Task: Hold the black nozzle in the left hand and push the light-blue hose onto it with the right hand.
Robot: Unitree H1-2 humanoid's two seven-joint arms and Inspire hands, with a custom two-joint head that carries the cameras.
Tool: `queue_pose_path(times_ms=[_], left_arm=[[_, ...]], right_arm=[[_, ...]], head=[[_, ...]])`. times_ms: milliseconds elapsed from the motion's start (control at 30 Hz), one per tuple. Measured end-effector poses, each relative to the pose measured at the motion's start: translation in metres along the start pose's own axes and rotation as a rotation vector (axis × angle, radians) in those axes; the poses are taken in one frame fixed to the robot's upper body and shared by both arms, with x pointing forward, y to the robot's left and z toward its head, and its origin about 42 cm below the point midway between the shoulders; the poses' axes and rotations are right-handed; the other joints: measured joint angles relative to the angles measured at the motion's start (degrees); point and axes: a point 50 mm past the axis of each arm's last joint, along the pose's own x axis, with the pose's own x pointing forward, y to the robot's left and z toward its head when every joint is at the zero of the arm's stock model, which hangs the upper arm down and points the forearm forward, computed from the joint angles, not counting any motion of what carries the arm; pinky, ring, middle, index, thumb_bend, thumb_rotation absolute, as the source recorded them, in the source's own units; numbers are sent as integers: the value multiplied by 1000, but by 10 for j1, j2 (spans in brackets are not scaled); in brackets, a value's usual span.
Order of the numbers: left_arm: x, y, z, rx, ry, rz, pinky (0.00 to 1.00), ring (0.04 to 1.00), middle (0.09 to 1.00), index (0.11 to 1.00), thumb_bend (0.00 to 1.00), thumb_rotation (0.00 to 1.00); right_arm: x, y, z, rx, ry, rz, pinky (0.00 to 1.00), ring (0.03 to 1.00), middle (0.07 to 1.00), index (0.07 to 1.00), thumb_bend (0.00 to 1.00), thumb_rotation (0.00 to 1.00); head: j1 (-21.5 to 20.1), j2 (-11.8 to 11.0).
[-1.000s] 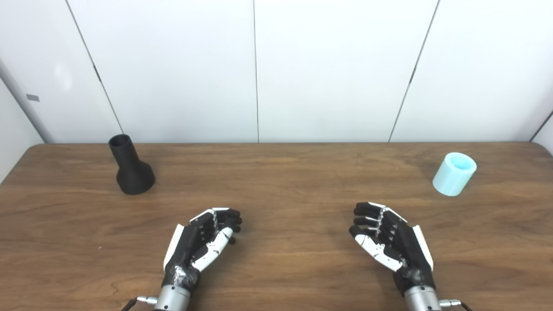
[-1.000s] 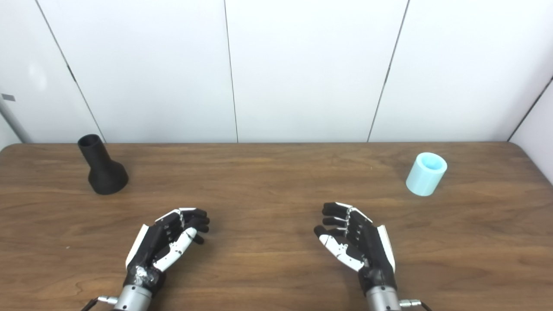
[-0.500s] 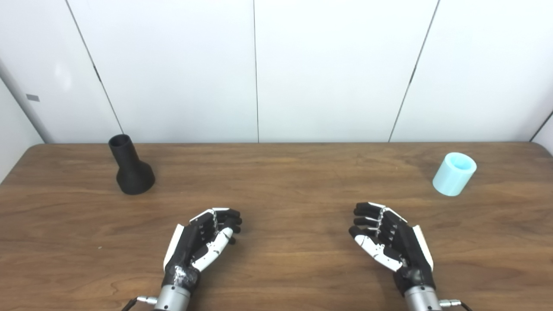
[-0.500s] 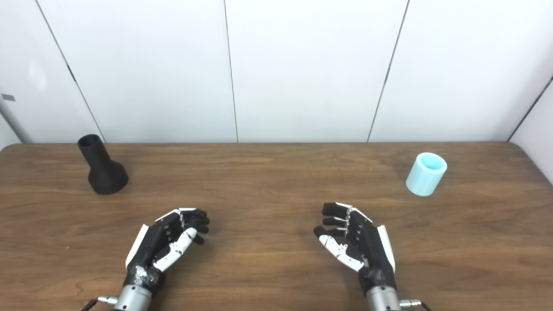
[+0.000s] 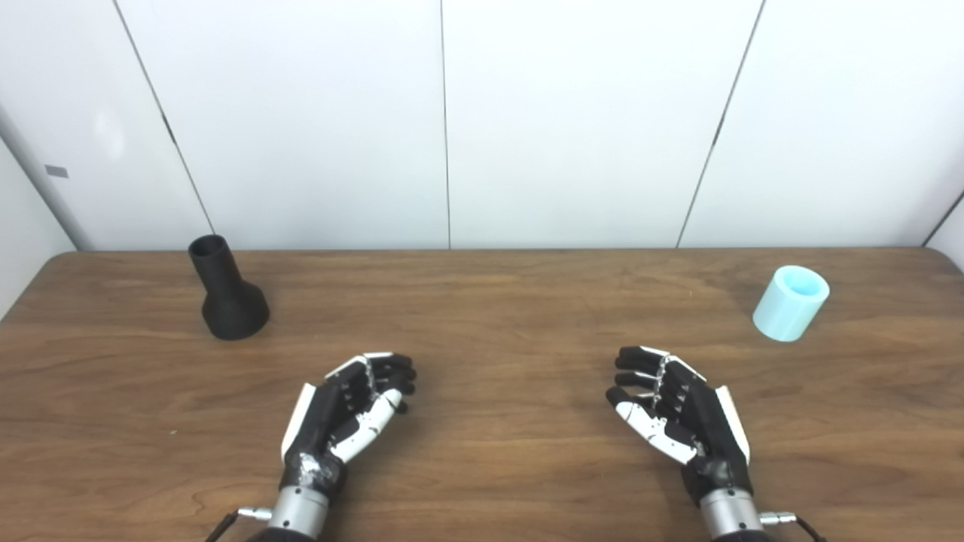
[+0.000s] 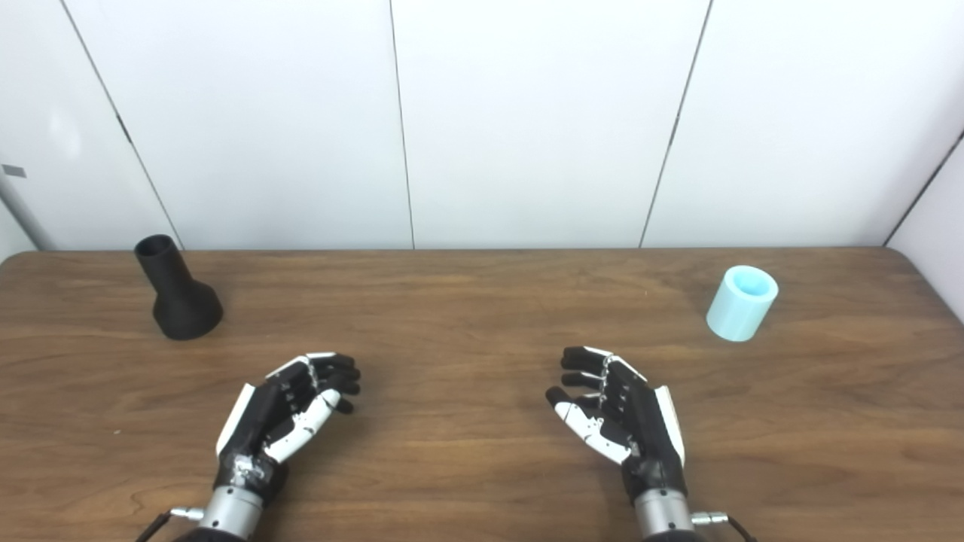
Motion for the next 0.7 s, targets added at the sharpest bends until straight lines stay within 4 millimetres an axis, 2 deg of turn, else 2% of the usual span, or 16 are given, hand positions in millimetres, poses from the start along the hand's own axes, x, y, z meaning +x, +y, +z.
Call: queue_pose_path(times_ms=[67, 100, 233, 267, 300, 367, 467, 567, 667, 700], left_arm=[[0, 12, 5, 49, 8, 68, 489, 598, 627, 620, 642, 104], [0, 20, 7, 76, 5, 98, 488, 599, 628, 623, 651, 111], [-5, 61, 11, 145, 0, 209, 555, 643, 669, 653, 661, 69], [-6, 68, 12, 155, -3, 231, 566, 648, 675, 663, 673, 72], [-7, 76, 13, 163, -9, 258, 578, 654, 679, 669, 687, 69], [-10, 86, 12, 169, -12, 306, 578, 659, 680, 669, 701, 83], [-12, 89, 14, 190, -16, 372, 542, 649, 677, 659, 705, 75], [-12, 85, 16, 183, -29, 424, 536, 631, 664, 659, 715, 40], [-14, 82, 14, 179, -21, 487, 532, 627, 656, 649, 724, 47], [-14, 81, 14, 179, -21, 505, 532, 627, 656, 649, 725, 49]], right_arm=[[0, -1, -1, 14, -5, 6, 573, 668, 695, 671, 280, 90], [0, -2, -1, 18, -6, 10, 576, 670, 696, 672, 279, 86], [2, -11, -2, 42, -4, 11, 593, 678, 701, 678, 277, 16], [2, -14, -2, 45, -3, 11, 595, 681, 704, 679, 274, 8], [3, -18, -3, 50, -2, 13, 598, 684, 706, 681, 272, 3], [5, -21, -4, 59, -2, 13, 606, 693, 714, 689, 267, 0], [9, -27, -5, 67, -4, 15, 628, 714, 733, 705, 265, 0], [12, -37, -6, 62, -4, 14, 645, 729, 742, 716, 272, 0], [16, -46, -7, 72, -2, -2, 648, 727, 740, 717, 275, 0], [17, -49, -7, 74, -3, 0, 648, 727, 739, 716, 275, 0]], head=[[28, -2], [28, -2], [61, -5], [89, -11], [92, -11], [128, -18], [149, -21], [186, -27], [235, -35], [239, -36]])
